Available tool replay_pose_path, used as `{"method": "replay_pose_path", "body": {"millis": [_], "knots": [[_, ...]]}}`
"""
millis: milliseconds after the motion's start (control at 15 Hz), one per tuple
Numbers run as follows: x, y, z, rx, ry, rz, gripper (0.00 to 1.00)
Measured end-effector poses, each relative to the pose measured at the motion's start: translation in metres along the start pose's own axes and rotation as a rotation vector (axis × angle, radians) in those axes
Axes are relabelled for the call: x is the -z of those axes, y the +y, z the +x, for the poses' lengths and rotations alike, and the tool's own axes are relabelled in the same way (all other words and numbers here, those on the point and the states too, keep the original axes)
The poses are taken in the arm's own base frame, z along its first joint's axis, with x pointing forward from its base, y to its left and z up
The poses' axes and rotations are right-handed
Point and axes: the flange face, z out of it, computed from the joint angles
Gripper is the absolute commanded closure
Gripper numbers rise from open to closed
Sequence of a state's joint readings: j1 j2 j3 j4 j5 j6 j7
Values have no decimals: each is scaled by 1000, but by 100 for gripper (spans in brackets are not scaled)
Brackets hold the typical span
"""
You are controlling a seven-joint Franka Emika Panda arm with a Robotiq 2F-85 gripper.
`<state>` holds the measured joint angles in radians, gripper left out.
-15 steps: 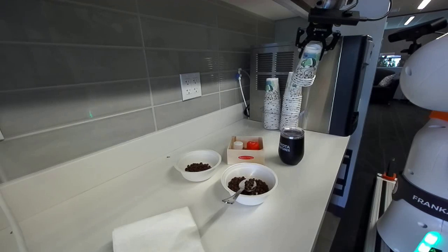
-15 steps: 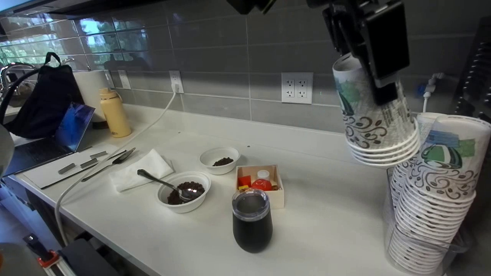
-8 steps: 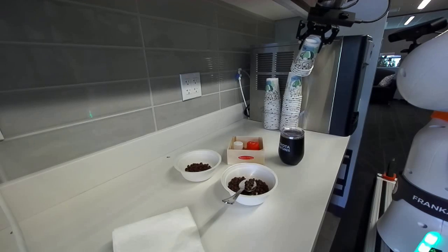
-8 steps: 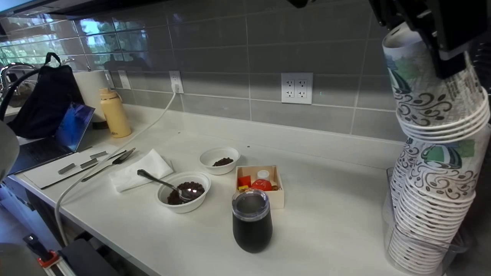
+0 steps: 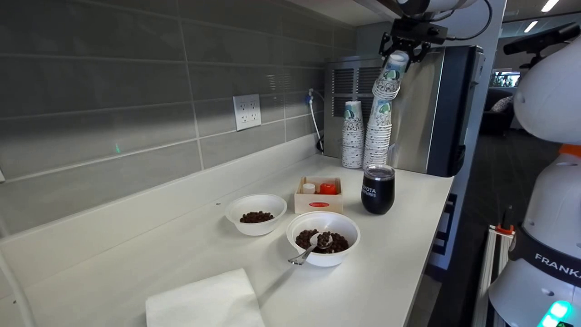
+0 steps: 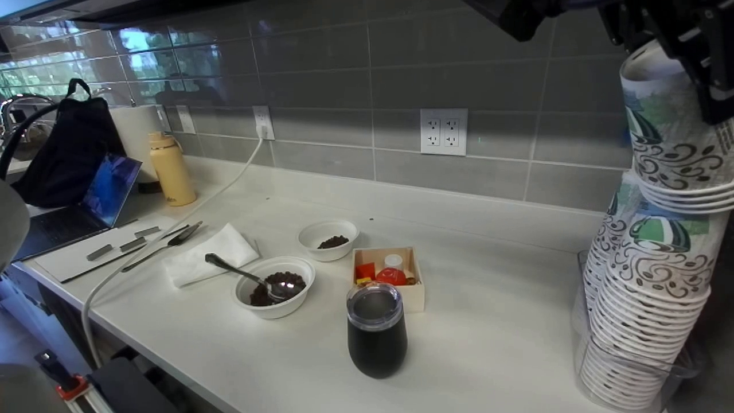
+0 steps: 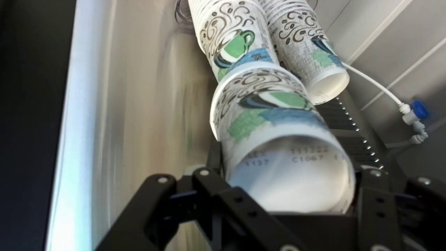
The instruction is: Put the cups on the counter on the stack on the right
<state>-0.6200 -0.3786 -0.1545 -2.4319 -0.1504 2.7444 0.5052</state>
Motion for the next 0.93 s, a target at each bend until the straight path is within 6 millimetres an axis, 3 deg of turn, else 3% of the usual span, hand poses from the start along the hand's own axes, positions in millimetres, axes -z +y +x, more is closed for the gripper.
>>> {"method": "replay_pose_path", "body": {"millis": [400, 933], "knots": [[-21, -4, 6, -43, -42, 30, 51], [-28, 11, 18, -139, -142, 97, 51]]}}
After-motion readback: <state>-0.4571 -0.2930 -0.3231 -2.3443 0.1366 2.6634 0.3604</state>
